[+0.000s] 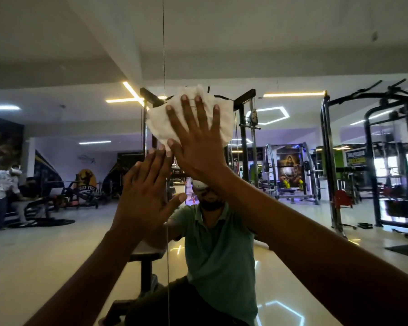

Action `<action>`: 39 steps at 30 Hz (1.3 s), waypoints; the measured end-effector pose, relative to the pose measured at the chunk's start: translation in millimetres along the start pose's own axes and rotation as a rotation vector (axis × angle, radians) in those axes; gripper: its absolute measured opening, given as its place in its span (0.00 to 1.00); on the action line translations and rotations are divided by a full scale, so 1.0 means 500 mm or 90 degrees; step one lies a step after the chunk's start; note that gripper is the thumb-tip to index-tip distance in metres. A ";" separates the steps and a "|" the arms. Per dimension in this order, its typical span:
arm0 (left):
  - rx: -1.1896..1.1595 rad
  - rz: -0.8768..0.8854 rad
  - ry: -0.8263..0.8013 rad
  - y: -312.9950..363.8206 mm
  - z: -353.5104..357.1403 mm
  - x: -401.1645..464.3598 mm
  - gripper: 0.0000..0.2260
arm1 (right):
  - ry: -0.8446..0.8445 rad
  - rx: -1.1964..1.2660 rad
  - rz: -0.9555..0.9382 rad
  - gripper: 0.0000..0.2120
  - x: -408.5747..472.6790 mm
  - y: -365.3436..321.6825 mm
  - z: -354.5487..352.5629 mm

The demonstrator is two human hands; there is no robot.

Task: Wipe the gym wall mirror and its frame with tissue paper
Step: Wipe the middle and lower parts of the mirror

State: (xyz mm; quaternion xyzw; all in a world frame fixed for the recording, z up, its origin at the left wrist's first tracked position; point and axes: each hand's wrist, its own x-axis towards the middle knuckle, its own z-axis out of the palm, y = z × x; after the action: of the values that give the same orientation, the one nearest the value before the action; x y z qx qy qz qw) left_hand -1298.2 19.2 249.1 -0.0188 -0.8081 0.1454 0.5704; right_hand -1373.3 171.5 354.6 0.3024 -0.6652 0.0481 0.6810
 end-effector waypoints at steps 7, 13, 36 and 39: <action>0.007 0.038 -0.012 -0.020 -0.010 -0.003 0.41 | -0.011 -0.005 0.053 0.33 -0.033 0.049 -0.029; 0.097 -0.086 -0.078 -0.269 -0.058 -0.093 0.43 | -0.001 -0.015 0.242 0.35 0.034 -0.057 -0.008; 0.000 -0.107 -0.030 -0.495 -0.064 -0.136 0.42 | 0.001 -0.022 0.179 0.35 0.199 -0.266 0.020; -0.028 -0.108 -0.020 -0.488 -0.057 -0.139 0.41 | 0.012 -0.039 0.220 0.36 0.257 -0.362 0.051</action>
State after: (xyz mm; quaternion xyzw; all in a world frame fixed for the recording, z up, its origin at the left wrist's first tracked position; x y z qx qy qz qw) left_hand -1214.4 -222.1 256.8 0.0393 -0.8188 0.0795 0.5671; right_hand -1296.8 -30.8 410.1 0.1623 -0.7017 0.1466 0.6780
